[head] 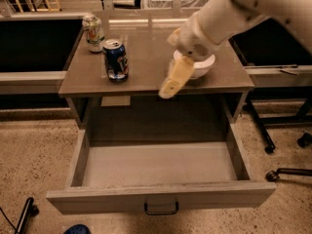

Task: Place pepsi can into top drawer

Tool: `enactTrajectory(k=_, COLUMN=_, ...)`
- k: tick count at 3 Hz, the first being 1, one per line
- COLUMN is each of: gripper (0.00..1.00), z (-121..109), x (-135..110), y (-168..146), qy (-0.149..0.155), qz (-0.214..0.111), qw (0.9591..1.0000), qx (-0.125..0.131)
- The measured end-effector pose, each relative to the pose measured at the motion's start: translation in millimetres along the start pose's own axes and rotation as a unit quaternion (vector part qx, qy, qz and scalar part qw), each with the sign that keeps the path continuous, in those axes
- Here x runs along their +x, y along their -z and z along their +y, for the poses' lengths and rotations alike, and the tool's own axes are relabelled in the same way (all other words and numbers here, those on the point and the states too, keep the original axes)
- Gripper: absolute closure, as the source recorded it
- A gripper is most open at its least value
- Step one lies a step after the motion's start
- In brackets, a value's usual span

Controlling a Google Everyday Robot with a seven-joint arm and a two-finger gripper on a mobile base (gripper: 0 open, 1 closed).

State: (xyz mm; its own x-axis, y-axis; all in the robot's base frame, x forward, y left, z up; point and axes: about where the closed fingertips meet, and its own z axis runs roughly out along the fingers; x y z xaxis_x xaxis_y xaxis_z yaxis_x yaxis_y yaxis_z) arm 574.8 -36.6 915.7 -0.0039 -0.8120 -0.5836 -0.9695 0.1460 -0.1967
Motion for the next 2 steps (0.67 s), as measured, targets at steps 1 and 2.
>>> enactTrajectory(k=1, gripper=0.0, z=-19.8, x=-21.8, y=-39.7, qy=0.01, qz=-0.069, qw=0.9976, qx=-0.002)
enactTrajectory(k=2, gripper=0.0, z=-23.4, x=-21.8, y=-46.7, qy=0.008, qz=-0.073, qw=0.9973, qx=0.001)
